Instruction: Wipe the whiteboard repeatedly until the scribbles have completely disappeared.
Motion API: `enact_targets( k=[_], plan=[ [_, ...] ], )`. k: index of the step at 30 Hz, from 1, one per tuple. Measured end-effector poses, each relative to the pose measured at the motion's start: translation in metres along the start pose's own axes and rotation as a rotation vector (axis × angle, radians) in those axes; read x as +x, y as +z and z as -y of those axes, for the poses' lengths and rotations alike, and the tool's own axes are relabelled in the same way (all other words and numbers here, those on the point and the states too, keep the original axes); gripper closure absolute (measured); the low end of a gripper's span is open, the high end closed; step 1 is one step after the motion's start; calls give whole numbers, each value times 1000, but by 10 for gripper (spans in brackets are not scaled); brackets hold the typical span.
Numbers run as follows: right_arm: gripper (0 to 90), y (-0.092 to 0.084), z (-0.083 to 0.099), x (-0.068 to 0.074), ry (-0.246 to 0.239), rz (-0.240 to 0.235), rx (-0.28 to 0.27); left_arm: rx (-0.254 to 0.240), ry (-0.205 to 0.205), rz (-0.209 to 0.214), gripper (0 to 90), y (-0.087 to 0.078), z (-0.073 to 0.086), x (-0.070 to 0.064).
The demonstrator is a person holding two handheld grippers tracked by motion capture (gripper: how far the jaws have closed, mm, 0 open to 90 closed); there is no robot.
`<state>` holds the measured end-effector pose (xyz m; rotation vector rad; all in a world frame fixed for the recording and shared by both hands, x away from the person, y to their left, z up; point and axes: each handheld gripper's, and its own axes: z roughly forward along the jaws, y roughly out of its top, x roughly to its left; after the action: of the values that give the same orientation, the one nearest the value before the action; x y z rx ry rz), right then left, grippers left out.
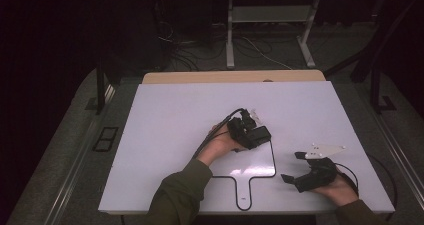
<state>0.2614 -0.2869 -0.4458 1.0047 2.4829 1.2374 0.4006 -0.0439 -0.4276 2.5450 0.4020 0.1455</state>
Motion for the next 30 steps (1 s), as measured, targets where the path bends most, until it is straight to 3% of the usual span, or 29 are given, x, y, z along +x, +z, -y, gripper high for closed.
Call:
enact_targets(
  k=[2, 5, 11, 13, 20, 21, 24, 25, 27, 30],
  plan=[
    [18, 0, 0, 0, -2, 0, 0, -7, -18, -29, 392, 1, -1, 3],
    [18, 0, 0, 0, 1, 2, -1, -5, -30, -22, 393, 1, -1, 7],
    [18, 0, 0, 0, 2, -2, 0, -12, -8, 10, 393, 4, -4, -8],
    [18, 0, 0, 0, 1, -1, -2, 7, 26, 4, 393, 3, -5, -9],
    [18, 0, 0, 0, 2, 0, -1, -6, -29, -29, 392, 3, -4, 6],
    [18, 0, 0, -1, 3, 0, -2, 0, -22, -32, 393, 3, -4, 5],
    [18, 0, 0, -1, 1, 1, -2, 11, -3, -14, 392, 3, -6, -2],
    [18, 0, 0, -1, 3, 0, -2, -7, -17, -4, 392, 5, -7, -7],
    [18, 0, 0, 0, 4, -1, -2, 1, 14, 18, 392, 5, -8, -13],
    [18, 0, 0, -1, 0, 3, 0, -10, 21, 14, 392, 7, -10, -18]
  ],
)
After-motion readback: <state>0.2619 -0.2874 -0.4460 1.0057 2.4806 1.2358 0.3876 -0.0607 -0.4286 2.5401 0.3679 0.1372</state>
